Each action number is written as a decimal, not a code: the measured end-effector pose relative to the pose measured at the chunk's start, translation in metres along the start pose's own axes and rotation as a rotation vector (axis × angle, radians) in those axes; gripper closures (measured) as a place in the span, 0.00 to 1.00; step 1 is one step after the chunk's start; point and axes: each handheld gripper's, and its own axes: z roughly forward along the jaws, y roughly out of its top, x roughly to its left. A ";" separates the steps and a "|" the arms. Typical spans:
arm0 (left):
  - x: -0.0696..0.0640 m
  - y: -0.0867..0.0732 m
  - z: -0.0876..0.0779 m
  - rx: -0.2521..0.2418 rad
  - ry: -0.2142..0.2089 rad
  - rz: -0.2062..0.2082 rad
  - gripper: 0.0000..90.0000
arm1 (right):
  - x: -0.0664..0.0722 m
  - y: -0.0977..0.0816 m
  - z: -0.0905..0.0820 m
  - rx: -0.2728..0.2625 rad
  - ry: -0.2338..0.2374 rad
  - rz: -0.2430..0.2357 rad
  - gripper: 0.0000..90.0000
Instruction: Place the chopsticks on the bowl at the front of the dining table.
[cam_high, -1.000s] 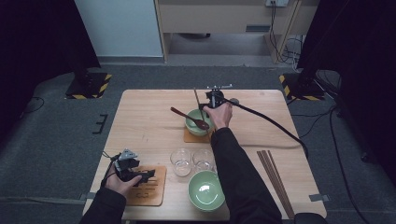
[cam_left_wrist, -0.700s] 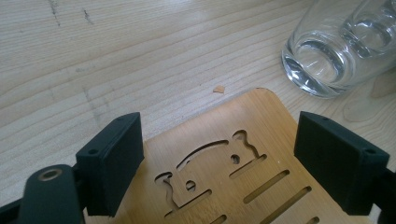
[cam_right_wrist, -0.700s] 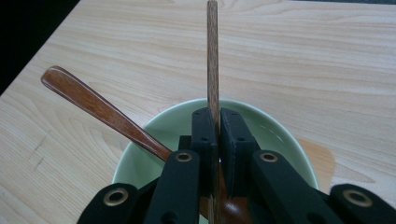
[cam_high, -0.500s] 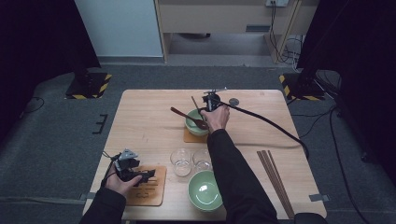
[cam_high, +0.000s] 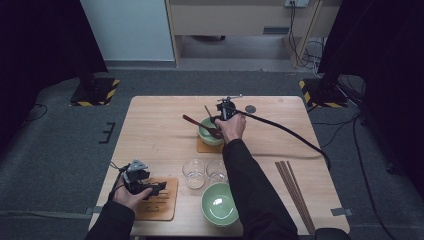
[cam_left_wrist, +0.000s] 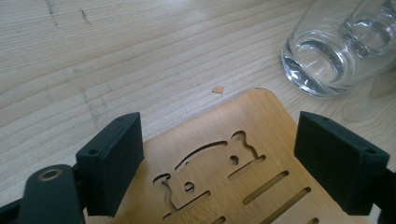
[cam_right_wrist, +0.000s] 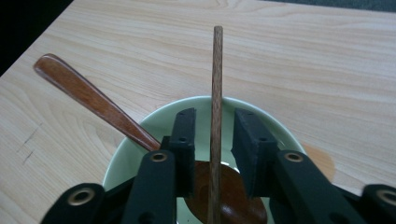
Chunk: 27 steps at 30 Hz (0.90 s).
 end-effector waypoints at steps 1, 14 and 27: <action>0.000 0.000 0.000 0.000 0.000 0.000 0.17 | 0.000 0.000 -0.002 -0.003 0.003 -0.008 0.77; 0.000 -0.001 0.001 0.008 0.002 -0.002 0.17 | -0.006 0.004 -0.055 -0.099 0.037 -0.065 0.70; 0.000 -0.002 0.002 0.019 0.000 0.001 0.17 | -0.023 -0.012 -0.137 -0.213 0.056 -0.113 0.68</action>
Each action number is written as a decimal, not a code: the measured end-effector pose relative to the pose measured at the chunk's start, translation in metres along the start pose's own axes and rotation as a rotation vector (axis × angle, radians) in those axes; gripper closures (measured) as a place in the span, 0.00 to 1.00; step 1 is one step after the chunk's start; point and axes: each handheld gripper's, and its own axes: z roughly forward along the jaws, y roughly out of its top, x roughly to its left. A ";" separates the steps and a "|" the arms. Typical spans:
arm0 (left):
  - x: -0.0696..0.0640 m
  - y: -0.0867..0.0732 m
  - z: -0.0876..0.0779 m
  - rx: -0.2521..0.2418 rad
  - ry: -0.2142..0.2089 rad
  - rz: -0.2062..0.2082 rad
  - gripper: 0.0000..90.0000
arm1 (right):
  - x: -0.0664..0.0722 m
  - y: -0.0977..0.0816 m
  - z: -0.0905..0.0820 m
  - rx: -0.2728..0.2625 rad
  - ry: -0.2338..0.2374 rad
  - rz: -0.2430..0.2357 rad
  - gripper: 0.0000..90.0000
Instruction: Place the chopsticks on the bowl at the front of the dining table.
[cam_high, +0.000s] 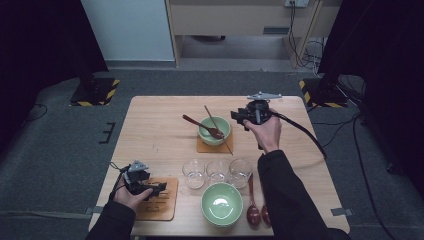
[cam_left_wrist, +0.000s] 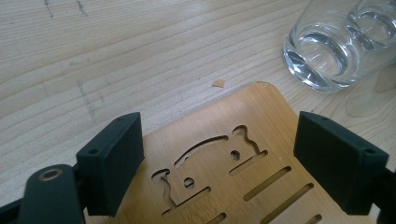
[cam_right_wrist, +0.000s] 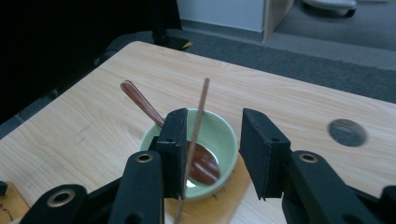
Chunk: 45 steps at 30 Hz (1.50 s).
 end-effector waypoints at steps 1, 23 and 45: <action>0.000 0.000 0.000 0.000 0.000 0.000 0.17 | -0.003 -0.002 -0.009 -0.007 -0.006 0.000 0.68; 0.000 0.000 -0.002 -0.011 -0.001 0.011 0.25 | -0.046 -0.096 -0.096 0.058 -0.111 0.030 0.70; -0.002 0.000 -0.002 -0.014 -0.005 0.020 0.24 | -0.062 -0.173 -0.094 0.223 -0.106 0.107 0.68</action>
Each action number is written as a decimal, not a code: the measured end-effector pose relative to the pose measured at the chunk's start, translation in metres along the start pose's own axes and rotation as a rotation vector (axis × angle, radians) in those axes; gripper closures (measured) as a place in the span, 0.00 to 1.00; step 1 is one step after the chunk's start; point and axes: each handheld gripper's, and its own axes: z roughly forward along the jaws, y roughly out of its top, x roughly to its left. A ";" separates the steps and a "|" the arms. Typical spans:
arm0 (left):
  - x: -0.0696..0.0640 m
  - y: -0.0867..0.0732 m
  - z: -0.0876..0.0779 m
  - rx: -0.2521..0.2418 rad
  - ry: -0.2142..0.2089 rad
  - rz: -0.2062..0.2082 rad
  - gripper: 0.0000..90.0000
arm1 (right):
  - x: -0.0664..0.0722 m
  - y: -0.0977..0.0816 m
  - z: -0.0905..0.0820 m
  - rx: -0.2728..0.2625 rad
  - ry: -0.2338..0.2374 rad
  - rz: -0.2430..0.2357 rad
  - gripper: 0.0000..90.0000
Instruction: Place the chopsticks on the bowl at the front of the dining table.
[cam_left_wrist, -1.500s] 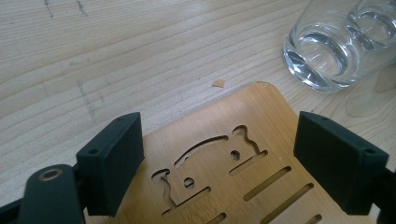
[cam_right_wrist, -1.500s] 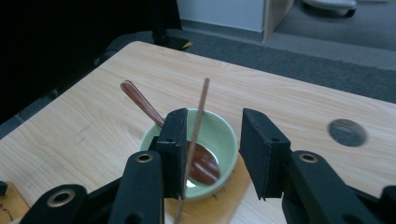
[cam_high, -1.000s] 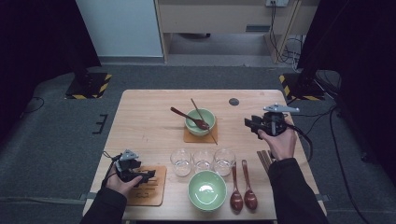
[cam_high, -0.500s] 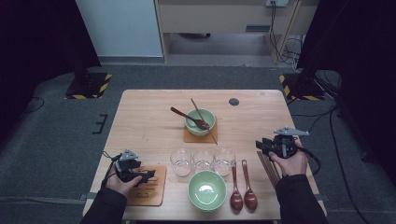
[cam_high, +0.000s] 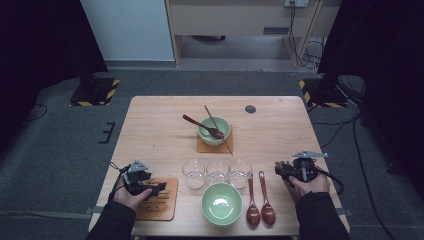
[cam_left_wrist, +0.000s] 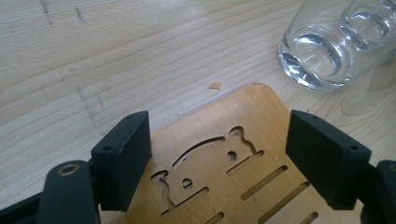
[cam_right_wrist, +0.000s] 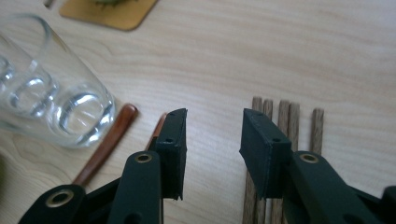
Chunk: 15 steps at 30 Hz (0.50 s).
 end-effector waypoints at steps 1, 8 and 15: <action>0.000 0.000 0.000 -0.001 -0.002 0.001 0.24 | -0.001 -0.002 0.002 0.011 -0.001 0.003 0.68; 0.000 0.001 0.000 0.000 -0.002 0.002 0.24 | -0.011 -0.012 0.010 0.054 0.016 0.069 0.66; 0.000 0.000 0.001 0.000 -0.002 0.002 0.24 | -0.016 -0.015 0.011 0.068 0.010 0.088 0.65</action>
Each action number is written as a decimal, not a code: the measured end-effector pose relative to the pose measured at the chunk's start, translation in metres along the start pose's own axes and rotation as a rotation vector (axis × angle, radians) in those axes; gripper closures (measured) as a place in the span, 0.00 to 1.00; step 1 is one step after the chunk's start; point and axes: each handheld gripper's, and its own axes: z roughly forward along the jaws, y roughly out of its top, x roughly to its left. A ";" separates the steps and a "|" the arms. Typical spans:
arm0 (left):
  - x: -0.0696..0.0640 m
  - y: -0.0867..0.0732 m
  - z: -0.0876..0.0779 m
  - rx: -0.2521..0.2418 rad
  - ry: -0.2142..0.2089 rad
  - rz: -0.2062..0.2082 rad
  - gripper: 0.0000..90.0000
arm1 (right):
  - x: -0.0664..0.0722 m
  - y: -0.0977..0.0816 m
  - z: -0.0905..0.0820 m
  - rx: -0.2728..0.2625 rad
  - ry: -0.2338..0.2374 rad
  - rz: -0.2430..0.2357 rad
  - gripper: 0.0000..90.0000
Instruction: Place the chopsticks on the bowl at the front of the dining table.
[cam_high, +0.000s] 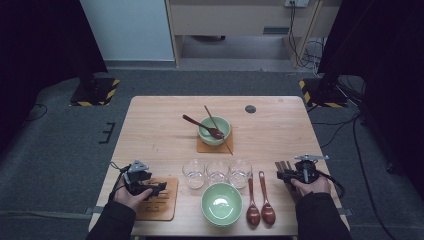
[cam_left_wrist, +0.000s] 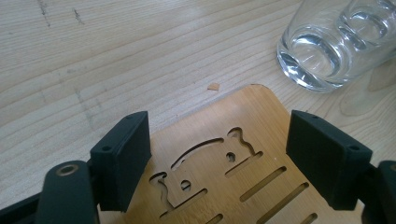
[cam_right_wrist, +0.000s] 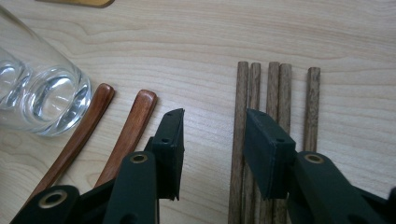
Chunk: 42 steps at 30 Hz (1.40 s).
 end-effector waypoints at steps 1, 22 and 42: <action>0.000 0.000 0.000 0.000 0.000 0.000 0.24 | 0.000 0.000 0.001 0.002 0.000 -0.003 0.65; 0.000 0.000 0.000 0.000 0.002 0.000 0.24 | 0.003 -0.002 0.006 0.044 -0.009 -0.018 0.63; 0.000 0.000 0.000 0.000 0.002 0.001 0.24 | 0.004 -0.002 0.006 0.054 -0.032 -0.032 0.64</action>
